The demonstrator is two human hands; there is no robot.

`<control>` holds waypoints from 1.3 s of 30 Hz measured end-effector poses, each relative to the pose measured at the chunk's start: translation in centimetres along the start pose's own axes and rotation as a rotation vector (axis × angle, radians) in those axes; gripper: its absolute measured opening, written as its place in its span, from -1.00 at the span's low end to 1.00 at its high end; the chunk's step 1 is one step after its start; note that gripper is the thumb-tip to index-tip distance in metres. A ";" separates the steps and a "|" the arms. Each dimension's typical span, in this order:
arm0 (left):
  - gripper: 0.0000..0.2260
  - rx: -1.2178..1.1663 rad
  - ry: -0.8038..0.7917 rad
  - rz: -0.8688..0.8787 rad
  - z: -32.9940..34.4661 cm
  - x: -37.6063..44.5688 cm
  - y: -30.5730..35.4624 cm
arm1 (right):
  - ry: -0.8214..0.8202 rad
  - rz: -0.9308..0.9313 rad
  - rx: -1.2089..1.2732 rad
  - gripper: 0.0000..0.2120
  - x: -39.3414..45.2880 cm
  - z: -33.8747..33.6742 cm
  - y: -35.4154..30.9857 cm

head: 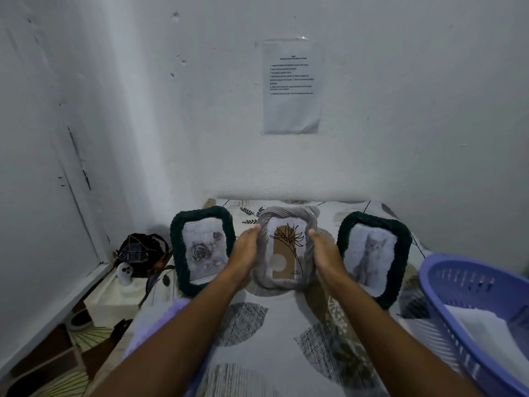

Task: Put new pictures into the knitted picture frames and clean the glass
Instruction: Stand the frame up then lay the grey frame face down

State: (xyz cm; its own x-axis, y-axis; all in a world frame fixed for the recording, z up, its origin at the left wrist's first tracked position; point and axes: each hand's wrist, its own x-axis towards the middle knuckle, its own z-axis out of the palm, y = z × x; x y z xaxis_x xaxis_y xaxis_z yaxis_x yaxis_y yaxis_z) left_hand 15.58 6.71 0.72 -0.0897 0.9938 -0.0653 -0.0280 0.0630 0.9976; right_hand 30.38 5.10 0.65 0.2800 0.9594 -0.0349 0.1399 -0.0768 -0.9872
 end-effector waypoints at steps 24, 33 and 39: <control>-0.73 -0.013 -0.069 0.040 -6.0 -9.7 3.3 | -0.248 0.066 0.421 -0.79 -9.1 -5.8 -1.4; -0.73 0.316 -0.012 0.372 -3.1 -15.2 4.6 | -0.203 0.003 0.352 -0.78 -14.6 -6.3 -1.9; -0.85 0.130 -0.105 0.271 0.8 -16.3 6.5 | -0.170 -0.285 0.195 -0.78 -16.3 -5.4 -4.1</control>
State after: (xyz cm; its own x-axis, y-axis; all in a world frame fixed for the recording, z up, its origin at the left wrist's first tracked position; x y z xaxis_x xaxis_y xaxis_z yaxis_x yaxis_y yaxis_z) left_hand 17.62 -9.02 8.25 0.0267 0.9797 0.1989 0.1112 -0.2006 0.9733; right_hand 30.36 -11.72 6.07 0.0922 0.9673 0.2361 0.0011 0.2370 -0.9715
